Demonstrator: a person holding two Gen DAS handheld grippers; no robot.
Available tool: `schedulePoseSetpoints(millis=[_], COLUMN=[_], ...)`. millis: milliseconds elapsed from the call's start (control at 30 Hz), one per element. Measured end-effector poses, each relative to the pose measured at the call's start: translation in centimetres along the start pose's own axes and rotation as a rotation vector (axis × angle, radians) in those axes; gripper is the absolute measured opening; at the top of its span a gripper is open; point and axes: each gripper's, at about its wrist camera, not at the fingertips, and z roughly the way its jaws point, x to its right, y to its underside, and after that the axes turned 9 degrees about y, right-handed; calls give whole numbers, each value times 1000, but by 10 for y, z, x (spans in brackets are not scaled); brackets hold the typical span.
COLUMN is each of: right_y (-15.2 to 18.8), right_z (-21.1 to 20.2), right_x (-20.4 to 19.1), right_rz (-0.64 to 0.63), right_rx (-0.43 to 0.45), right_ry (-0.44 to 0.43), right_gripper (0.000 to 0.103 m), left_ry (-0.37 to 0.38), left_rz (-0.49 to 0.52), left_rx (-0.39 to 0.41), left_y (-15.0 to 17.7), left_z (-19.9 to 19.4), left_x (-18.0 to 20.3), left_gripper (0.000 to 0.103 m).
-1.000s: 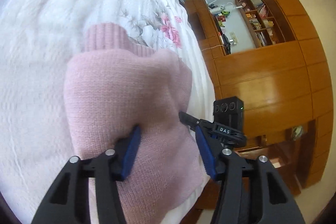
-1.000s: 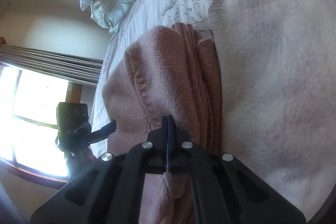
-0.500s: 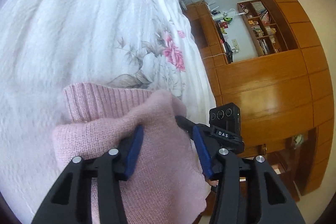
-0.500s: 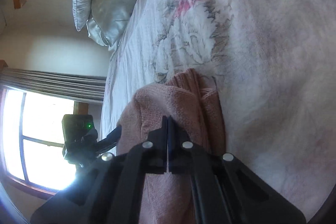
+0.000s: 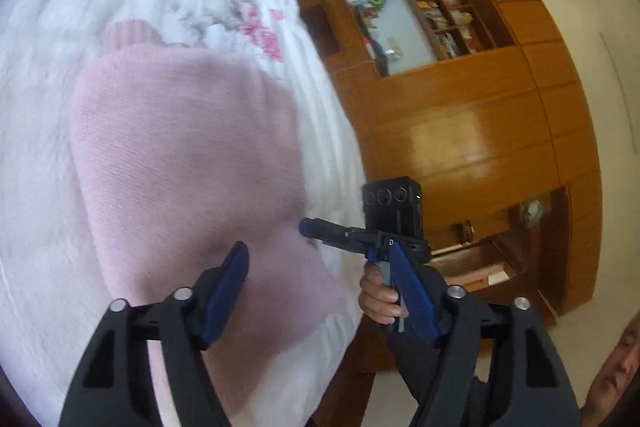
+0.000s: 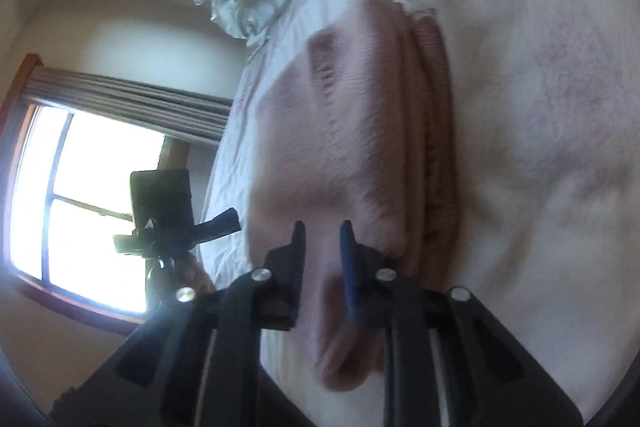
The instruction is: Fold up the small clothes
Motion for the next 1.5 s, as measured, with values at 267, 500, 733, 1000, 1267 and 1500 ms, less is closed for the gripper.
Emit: schedulePoseSetpoints(millis=[267,500,733,1000,1267,1500], right_y=[40,45,-21,-81,-93,-100], right_z=[33,-30,-35,30,57,71], right_x=[19,9,43,66,52,49], right_rz=[13,-14,108,135,52,58], right_rx=[-101,-41,-18,-76,-97,-75], right_ry=[115,97,21,32,33,68], right_gripper=[0,60,87,87,87,81], left_ry=[-101,-75,-128,27,16,-129], left_rz=[-108,-101,-169,-179,-154,-184], left_rx=[-53,14,101,55,32,42], left_y=[40,83,88,57,45,38], left_z=[19,-25,-55,-17,1,13], left_x=[-44,-27,-50,-82,-87,-77], left_gripper=[46,94,99,99,99,97])
